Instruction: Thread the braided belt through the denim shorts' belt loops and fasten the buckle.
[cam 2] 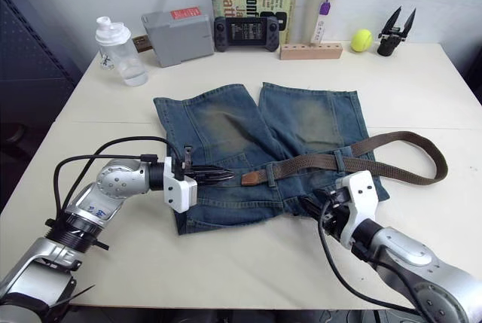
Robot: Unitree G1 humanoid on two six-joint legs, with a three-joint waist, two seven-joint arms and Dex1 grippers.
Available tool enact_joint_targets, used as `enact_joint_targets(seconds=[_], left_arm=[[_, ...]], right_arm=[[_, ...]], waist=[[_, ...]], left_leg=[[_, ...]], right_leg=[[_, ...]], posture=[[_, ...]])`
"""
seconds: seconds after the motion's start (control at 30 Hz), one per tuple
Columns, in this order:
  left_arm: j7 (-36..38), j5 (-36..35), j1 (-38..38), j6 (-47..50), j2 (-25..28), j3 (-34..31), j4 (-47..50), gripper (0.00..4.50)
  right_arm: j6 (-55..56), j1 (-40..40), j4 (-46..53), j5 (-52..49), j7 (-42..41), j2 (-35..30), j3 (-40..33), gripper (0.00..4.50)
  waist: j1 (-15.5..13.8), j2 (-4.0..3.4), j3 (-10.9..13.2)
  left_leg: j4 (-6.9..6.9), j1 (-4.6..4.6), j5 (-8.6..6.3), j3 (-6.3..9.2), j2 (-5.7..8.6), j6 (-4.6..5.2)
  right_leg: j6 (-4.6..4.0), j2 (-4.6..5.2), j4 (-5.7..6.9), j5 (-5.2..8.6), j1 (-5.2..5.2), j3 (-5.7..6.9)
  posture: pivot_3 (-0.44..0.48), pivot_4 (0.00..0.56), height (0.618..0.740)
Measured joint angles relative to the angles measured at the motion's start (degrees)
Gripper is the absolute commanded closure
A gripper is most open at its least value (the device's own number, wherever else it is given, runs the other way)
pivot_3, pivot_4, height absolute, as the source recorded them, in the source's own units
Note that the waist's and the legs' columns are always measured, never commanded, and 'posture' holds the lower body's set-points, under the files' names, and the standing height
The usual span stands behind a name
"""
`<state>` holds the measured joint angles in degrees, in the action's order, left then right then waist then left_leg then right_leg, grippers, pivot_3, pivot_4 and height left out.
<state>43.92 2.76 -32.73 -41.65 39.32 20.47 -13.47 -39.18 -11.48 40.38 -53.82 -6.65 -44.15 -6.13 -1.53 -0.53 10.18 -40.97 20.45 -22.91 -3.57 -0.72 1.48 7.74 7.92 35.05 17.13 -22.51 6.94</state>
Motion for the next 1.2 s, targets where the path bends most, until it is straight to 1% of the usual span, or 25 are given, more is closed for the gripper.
enact_joint_targets(seconds=[0.03, 0.13, 0.23, 0.3, 0.4, 0.43, 0.47, 0.53, 0.6, 0.63, 0.77, 0.83, 1.13, 1.2], left_arm=[[0.28, 0.24, -0.42, 0.33, -0.23, 0.00, -0.41, 4.50], [2.02, 2.65, -2.36, 1.47, -1.79, 0.52, -0.91, 4.50], [3.21, 3.17, -2.82, 2.30, -2.93, 0.61, -0.97, 4.50], [4.35, 3.17, -2.82, 3.39, -3.31, 0.81, -0.96, 3.79], [4.76, 3.06, -2.82, 4.40, -3.48, 0.74, -0.91, 2.87], [5.58, 2.95, -2.82, 5.00, -3.39, 0.73, -0.71, 2.65], [6.99, 2.68, -2.71, 5.71, -2.80, 0.73, -0.54, 2.16], [7.59, 2.65, -2.70, 6.02, -2.49, 0.66, -0.51, 1.45], [7.74, 2.95, -2.74, 6.01, -2.49, 0.55, -0.51, 0.46], [7.75, 3.42, -2.86, 5.89, -2.51, 0.55, -0.57, 0.09], [6.51, 7.30, -4.95, 4.11, -3.38, 0.64, -1.93, 0.03], [5.06, 9.38, -6.15, 2.87, -4.82, 0.72, -3.59, 0.03], [4.44, 9.84, -7.58, 3.01, -7.03, 0.86, -5.60, 0.03], [3.38, 11.56, -8.18, 2.39, -7.14, 0.89, -7.44, 0.03]], right_arm=[[-0.13, -0.02, -0.24, 1.64, 0.13, 0.08, 1.27, 4.44], [-2.27, 0.90, -2.64, 7.29, 2.10, 3.10, 5.45, 4.44], [-3.50, 1.79, -2.50, 8.95, 2.57, 5.17, 5.69, 4.44], [-4.01, 1.91, -2.49, 9.63, 2.76, 6.64, 5.67, 4.50], [-4.61, 2.04, -2.42, 10.09, 2.82, 7.65, 5.60, 4.50], [-4.87, 2.23, -2.37, 10.58, 2.80, 8.25, 5.61, 4.50], [-5.61, 2.74, -2.38, 11.17, 2.84, 9.20, 5.63, 4.50], [-6.13, 3.27, -2.38, 11.57, 2.84, 9.57, 5.61, 4.50], [-6.61, 3.55, -2.39, 12.29, 2.85, 10.53, 5.57, 4.50], [-6.97, 3.71, -2.36, 12.40, 2.87, 10.95, 5.47, 4.50], [-8.10, 3.91, -2.25, 12.51, 2.97, 12.88, 4.74, 4.50], [-8.65, 3.91, -1.86, 13.12, 3.00, 13.53, 4.62, 4.50], [-10.02, 4.07, -1.02, 13.90, 3.60, 15.41, 4.67, 4.50], [-10.38, 4.16, -0.80, 14.36, 3.78, 15.82, 4.77, 4.50]], waist=[[0.00, 0.00, 0.00], [0.04, 0.00, 0.00], [0.08, 0.03, -0.02], [0.10, 0.04, -0.03], [0.17, 0.05, -0.04], [0.19, 0.07, -0.05], [0.26, 0.10, -0.06], [0.26, 0.11, -0.07], [0.20, 0.12, -0.07], [0.21, 0.12, -0.08], [0.21, 0.14, -0.09], [0.22, 0.14, -0.09], [0.32, 0.16, -0.10], [0.32, 0.16, -0.10]], left_leg=[[0.00, 0.00, 0.00, -0.02, 0.00, 0.00], [0.00, 0.01, 0.00, -0.16, 0.00, -0.01], [0.00, 0.00, 0.01, -0.16, -0.06, -0.02], [-0.01, -0.01, 0.02, -0.16, -0.08, -0.04], [0.00, -0.03, 0.02, -0.15, -0.09, -0.04], [0.00, -0.04, 0.02, -0.14, -0.09, -0.04], [0.00, -0.04, 0.02, -0.14, -0.11, -0.04], [0.00, -0.05, 0.02, -0.12, -0.11, -0.04], [-0.01, -0.05, 0.02, -0.12, -0.11, -0.04], [-0.01, -0.05, 0.02, -0.12, -0.11, -0.04], [0.00, -0.05, 0.02, -0.15, -0.11, -0.04], [0.00, -0.05, 0.02, -0.16, -0.10, -0.04], [0.01, -0.05, 0.02, -0.15, -0.13, -0.04], [0.00, -0.05, 0.02, -0.16, -0.12, -0.04]], right_leg=[[0.00, -0.01, 0.00, 0.00, 0.00, 0.00], [0.00, -0.04, -0.01, 0.00, 0.01, -0.01], [0.00, -0.12, -0.02, 0.00, 0.03, 0.00], [0.00, -0.13, -0.02, 0.00, 0.04, 0.00], [0.00, -0.14, -0.01, 0.00, 0.04, -0.02], [0.00, -0.15, -0.01, 0.00, 0.04, -0.03], [0.00, -0.18, 0.00, 0.00, 0.03, -0.04], [0.00, -0.18, 0.00, 0.00, 0.03, -0.07], [-0.01, -0.17, 0.00, 0.00, 0.03, -0.07], [-0.01, -0.17, 0.00, 0.00, 0.04, -0.08], [-0.01, -0.18, 0.00, 0.00, 0.03, -0.08], [-0.01, -0.19, 0.00, 0.00, 0.02, -0.08], [-0.01, -0.22, 0.02, 0.00, 0.01, -0.08], [-0.01, -0.22, 0.02, 0.00, 0.01, -0.08]], posture=[[0.000, 0.150, 0.731], [0.000, 0.150, 0.731], [0.000, 0.150, 0.731], [0.000, 0.150, 0.731], [0.000, 0.150, 0.731], [0.000, 0.150, 0.731], [0.000, 0.150, 0.731], [0.000, 0.150, 0.731], [0.000, 0.150, 0.731], [0.000, 0.150, 0.731], [0.000, 0.150, 0.731], [0.000, 0.150, 0.731], [0.000, 0.150, 0.731], [0.000, 0.150, 0.731]])
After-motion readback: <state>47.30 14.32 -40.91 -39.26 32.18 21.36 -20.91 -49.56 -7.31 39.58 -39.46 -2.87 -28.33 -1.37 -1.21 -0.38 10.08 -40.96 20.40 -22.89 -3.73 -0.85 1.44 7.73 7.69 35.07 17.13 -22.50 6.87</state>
